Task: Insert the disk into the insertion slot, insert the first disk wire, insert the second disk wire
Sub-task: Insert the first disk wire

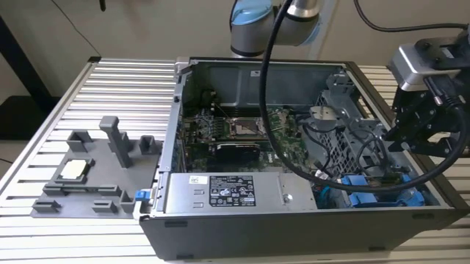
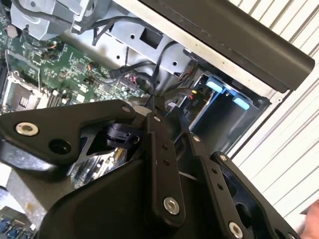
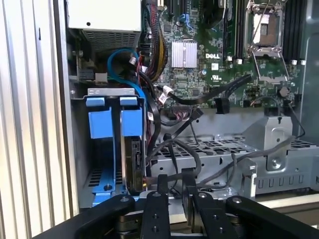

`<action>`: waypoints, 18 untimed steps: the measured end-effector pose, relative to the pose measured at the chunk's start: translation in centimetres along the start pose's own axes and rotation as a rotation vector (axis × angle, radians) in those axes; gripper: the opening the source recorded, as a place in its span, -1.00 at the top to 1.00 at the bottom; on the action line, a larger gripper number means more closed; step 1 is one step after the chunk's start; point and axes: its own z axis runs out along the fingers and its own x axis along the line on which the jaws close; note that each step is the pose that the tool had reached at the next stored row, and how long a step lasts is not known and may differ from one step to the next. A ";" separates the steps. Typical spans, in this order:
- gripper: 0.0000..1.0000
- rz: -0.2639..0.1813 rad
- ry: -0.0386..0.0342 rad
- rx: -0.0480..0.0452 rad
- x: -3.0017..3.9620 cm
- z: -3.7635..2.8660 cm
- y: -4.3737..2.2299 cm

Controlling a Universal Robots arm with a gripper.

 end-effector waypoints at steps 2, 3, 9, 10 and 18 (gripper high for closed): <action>0.47 0.000 0.0000 -0.0014 -0.08 -0.37 0.12; 0.47 0.001 0.0000 -0.0022 -0.09 -0.44 0.20; 0.47 0.001 -0.0009 -0.0027 -0.15 -0.44 0.82; 0.47 0.001 -0.0008 -0.0026 -0.15 -0.44 0.82; 0.47 0.002 0.0000 -0.0026 -1.81 0.07 1.46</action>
